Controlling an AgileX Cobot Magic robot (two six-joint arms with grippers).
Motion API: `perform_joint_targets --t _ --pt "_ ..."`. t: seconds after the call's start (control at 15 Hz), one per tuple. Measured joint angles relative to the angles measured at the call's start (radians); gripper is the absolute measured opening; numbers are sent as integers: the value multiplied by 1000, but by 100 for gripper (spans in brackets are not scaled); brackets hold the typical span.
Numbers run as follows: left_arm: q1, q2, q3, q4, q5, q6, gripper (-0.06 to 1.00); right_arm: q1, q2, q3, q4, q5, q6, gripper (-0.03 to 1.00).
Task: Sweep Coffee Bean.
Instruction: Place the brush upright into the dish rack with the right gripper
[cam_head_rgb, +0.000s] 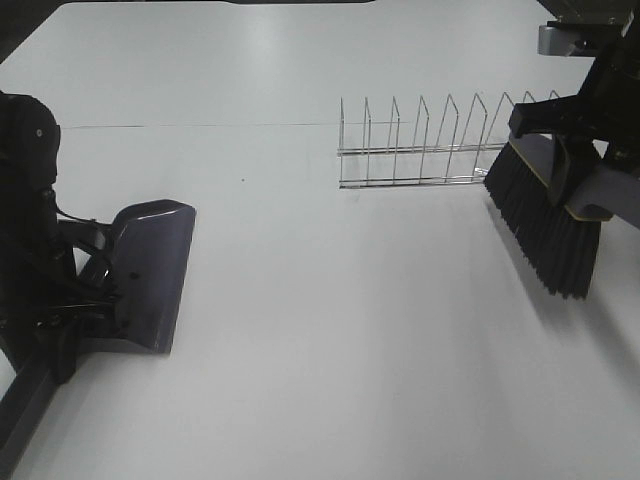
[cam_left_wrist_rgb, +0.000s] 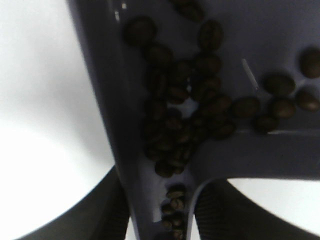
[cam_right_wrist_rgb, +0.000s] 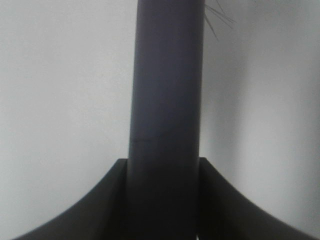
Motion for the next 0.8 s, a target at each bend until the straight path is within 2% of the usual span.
perform_joint_targets --t 0.2,0.27,0.47,0.8 --pt "3 22 -68 -2 70 4 33 0 73 -22 6 -28 -4 35" --pt "3 23 -103 1 65 4 33 0 101 -50 1 -28 -4 35" --pt "5 12 -199 9 -73 -4 32 0 166 -151 1 -37 -4 35" --pt "6 2 -236 6 -73 -6 32 0 283 -264 -1 -2 -3 35"
